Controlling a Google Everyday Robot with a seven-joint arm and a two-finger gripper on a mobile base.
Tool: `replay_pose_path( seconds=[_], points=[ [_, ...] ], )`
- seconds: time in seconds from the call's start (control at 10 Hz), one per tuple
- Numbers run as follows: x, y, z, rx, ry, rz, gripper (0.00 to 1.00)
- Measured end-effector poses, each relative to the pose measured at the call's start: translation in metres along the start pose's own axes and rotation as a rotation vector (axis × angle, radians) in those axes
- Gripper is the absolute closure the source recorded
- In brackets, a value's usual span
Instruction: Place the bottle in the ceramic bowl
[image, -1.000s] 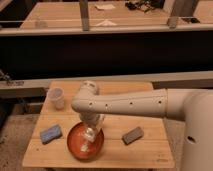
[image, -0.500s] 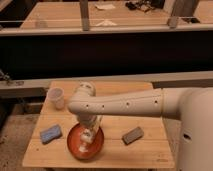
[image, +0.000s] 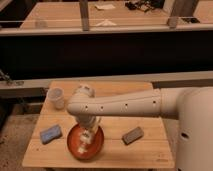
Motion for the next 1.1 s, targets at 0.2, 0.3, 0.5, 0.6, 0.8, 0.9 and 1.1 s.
replay_pose_path(
  seconds=[0.2, 0.3, 0.5, 0.6, 0.8, 0.9, 1.1],
  points=[
    [-0.0012, -0.0006, 0.0021, 0.0, -0.001, 0.0, 0.62],
    [-0.002, -0.0015, 0.0026, 0.001, -0.002, -0.001, 0.6],
    [-0.0043, -0.0044, 0.0044, 0.002, -0.003, -0.006, 0.6],
    [-0.0044, -0.0046, 0.0051, 0.002, -0.003, -0.005, 0.6],
    [-0.0063, -0.0068, 0.0068, 0.003, -0.006, -0.008, 0.57],
    [-0.0069, -0.0076, 0.007, 0.003, -0.007, -0.009, 0.51],
    [-0.0083, -0.0091, 0.0084, 0.003, -0.009, -0.013, 0.46]
  ],
)
